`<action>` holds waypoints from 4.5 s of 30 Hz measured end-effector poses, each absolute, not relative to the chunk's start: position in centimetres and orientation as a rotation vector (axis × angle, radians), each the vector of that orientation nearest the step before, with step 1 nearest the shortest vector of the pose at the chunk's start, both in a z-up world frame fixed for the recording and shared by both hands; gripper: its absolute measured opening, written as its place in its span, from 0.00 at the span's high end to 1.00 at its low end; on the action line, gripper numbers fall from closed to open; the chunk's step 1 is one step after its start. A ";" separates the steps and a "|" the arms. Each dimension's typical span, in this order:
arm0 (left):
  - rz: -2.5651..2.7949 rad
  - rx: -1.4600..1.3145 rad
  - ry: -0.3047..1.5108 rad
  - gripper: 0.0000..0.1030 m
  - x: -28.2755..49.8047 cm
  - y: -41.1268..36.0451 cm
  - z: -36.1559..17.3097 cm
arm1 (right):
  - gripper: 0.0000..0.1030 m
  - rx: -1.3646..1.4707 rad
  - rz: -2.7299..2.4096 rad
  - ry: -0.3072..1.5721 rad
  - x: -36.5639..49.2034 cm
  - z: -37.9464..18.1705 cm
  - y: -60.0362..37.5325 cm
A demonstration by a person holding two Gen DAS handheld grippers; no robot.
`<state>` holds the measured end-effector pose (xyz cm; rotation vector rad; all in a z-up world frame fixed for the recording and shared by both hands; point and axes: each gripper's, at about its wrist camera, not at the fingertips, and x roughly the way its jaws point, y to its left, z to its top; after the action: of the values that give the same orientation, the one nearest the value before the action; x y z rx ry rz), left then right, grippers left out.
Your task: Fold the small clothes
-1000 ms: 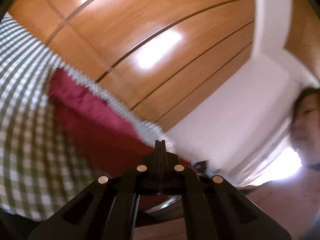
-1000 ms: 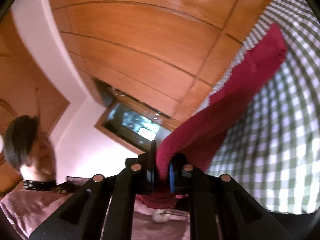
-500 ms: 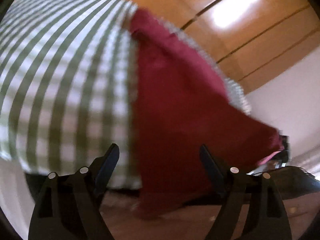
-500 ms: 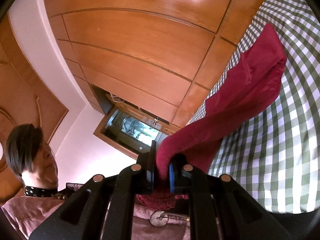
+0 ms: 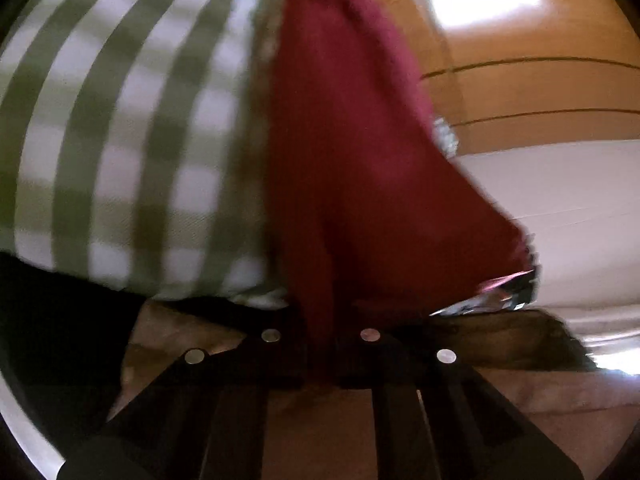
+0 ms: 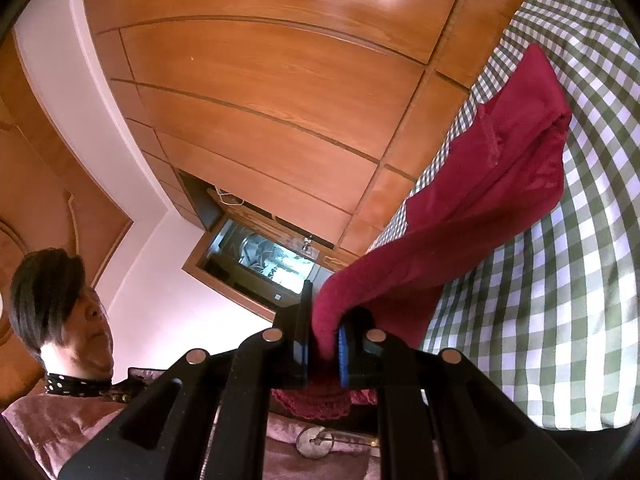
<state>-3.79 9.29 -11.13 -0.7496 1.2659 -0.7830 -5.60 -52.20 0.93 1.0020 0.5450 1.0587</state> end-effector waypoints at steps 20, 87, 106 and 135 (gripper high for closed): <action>-1.284 -1.165 0.487 0.94 -6.9 14.6 3.1 | 0.91 1.009 1.302 0.335 -7.6 4.6 -52.9; -0.109 -0.555 0.641 0.17 5.3 6.9 -5.1 | 0.68 0.421 0.262 0.673 0.1 -0.3 -53.8; -0.162 -0.032 0.909 0.41 20.0 -4.3 -7.2 | 0.78 0.029 0.105 0.854 17.9 -4.5 -42.8; -0.175 -0.016 0.925 0.09 22.4 -11.3 -8.7 | 0.70 -0.179 -0.046 0.716 17.6 -5.2 -39.0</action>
<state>22.44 -11.31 -8.72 -0.0165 0.9247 -0.1747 17.59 -39.01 -5.24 -0.1794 0.7158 -0.0457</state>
